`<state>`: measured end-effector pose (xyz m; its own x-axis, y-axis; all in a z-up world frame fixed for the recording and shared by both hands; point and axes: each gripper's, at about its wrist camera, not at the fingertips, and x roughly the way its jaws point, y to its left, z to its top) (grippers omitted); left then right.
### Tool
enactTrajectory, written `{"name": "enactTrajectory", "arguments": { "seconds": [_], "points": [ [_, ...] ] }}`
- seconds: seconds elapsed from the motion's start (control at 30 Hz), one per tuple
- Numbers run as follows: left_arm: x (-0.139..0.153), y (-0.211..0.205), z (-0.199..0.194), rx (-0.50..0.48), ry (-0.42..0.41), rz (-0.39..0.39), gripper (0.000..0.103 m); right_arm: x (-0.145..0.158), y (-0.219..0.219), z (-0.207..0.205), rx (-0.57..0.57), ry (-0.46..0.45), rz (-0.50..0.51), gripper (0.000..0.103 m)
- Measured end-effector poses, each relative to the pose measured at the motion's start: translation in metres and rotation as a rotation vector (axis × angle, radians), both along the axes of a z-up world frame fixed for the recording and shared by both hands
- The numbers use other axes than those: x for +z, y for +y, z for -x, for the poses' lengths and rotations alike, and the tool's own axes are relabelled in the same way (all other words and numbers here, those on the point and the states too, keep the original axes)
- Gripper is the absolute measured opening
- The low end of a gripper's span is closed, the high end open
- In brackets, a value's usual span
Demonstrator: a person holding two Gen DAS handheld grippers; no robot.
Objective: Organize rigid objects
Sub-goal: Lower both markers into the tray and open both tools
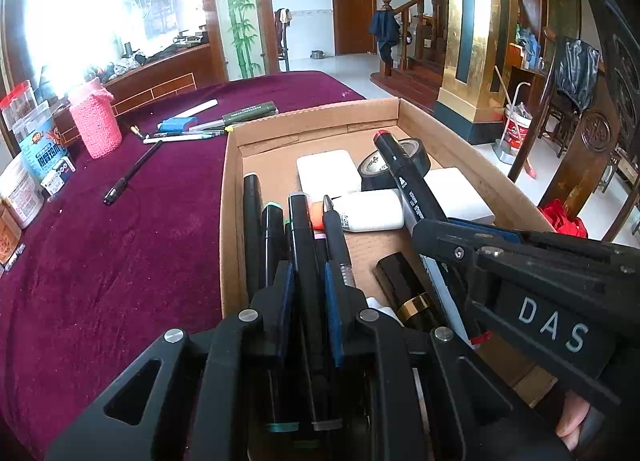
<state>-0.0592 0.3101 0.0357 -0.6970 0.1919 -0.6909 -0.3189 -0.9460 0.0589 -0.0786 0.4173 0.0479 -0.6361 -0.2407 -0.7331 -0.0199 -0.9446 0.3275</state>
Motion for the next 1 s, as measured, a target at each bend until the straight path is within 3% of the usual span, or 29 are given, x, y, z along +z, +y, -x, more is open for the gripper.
{"name": "enactTrajectory", "arguments": {
  "seconds": [0.17, 0.27, 0.3, 0.33, 0.63, 0.8, 1.0],
  "points": [
    [0.001, 0.001, -0.002, 0.001, 0.015, 0.012, 0.019, 0.001, 0.0, 0.0, -0.002, 0.002, 0.004, 0.019],
    [0.005, -0.002, -0.004, 0.014, 0.036, 0.004, 0.044, 0.003, 0.0, -0.001, -0.006, 0.009, 0.0, 0.021],
    [0.006, -0.003, -0.004, 0.011, 0.037, -0.009, 0.058, 0.004, 0.001, -0.002, -0.008, 0.013, 0.003, 0.022],
    [0.007, -0.005, -0.004, 0.01, 0.039, -0.022, 0.062, 0.005, 0.002, -0.002, -0.012, 0.019, 0.004, 0.023],
    [0.012, -0.002, -0.011, 0.005, 0.099, 0.0, 0.062, 0.012, 0.004, -0.005, -0.04, 0.051, -0.001, 0.025],
    [0.016, -0.005, -0.012, 0.011, 0.117, -0.012, 0.062, 0.018, 0.006, -0.007, -0.067, 0.083, -0.017, 0.039],
    [0.022, -0.007, -0.017, 0.03, 0.141, -0.002, 0.069, 0.024, 0.009, -0.01, -0.077, 0.121, -0.014, 0.043]
  ]
}}
